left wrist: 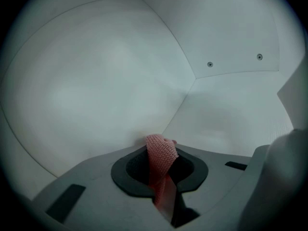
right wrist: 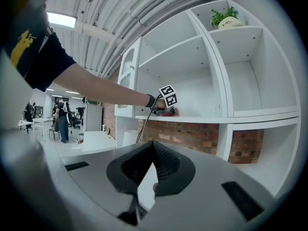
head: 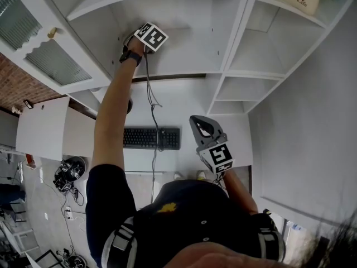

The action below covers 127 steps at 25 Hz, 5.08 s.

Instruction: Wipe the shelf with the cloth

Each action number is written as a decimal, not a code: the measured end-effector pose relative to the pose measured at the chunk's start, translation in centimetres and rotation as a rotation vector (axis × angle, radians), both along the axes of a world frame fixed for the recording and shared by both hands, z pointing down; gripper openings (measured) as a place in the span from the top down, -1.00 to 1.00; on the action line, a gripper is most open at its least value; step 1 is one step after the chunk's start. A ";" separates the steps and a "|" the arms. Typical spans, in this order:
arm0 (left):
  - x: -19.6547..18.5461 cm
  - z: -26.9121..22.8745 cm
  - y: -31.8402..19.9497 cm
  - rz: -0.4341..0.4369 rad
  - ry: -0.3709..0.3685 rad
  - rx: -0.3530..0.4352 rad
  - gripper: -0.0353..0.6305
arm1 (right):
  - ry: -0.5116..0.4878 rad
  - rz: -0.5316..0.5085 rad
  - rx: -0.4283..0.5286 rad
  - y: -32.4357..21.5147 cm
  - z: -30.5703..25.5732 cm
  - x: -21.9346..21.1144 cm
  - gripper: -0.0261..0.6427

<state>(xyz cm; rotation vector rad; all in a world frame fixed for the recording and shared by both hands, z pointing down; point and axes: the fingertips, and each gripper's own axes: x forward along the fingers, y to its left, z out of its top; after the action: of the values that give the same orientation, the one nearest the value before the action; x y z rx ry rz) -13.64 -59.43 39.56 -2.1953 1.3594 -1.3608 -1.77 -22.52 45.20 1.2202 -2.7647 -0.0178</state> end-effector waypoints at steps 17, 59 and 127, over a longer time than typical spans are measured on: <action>-6.7 0.0 -0.1 -0.165 0.002 0.004 0.68 | -0.016 -0.024 -0.008 -0.1 0.3 -0.1 0.91; 22.1 0.1 7.8 0.524 -0.181 0.055 0.68 | -0.014 0.168 0.007 2.2 -0.3 6.7 0.91; -2.1 0.6 8.9 0.013 -0.084 -0.079 0.71 | -0.012 -0.173 -0.007 4.7 0.5 -3.8 0.91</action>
<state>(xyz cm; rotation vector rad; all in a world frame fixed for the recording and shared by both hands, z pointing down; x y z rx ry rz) -15.78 -50.57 40.20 -2.1646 1.2813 -1.5089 -5.55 -17.80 45.70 0.9795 -2.8689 -0.0158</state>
